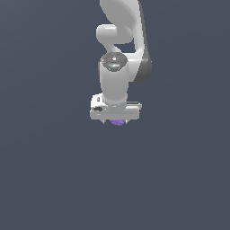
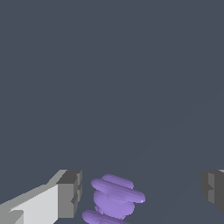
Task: Pick up the object and move it to a goal position.
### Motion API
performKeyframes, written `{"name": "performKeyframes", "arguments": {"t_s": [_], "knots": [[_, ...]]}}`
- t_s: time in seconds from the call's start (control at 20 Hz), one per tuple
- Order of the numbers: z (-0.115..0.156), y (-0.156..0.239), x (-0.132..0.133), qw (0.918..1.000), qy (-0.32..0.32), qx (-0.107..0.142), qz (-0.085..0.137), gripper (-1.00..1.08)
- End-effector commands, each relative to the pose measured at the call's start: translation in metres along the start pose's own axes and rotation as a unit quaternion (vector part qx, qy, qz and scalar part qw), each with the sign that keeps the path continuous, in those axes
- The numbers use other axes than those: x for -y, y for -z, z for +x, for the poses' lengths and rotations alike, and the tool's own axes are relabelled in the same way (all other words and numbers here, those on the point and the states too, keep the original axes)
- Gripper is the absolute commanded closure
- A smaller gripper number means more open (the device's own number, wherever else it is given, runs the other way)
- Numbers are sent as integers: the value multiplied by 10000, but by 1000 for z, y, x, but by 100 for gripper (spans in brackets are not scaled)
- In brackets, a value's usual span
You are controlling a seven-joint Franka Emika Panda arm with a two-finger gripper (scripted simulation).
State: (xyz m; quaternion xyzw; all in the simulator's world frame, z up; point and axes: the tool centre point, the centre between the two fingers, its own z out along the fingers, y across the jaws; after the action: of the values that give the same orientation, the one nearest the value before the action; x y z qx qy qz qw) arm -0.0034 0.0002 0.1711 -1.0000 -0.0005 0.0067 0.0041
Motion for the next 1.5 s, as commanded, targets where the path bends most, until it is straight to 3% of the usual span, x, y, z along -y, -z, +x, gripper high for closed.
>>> {"name": "performKeyframes", "arguments": {"t_s": [0.0, 0.85, 1.45], "knots": [[0, 0, 0, 10000, 0, 0, 0, -92], [-4, -2, -5, 9999, 104, 48, -87, -92], [-18, -16, -3, 9946, 1033, 43, -89, -92]]}}
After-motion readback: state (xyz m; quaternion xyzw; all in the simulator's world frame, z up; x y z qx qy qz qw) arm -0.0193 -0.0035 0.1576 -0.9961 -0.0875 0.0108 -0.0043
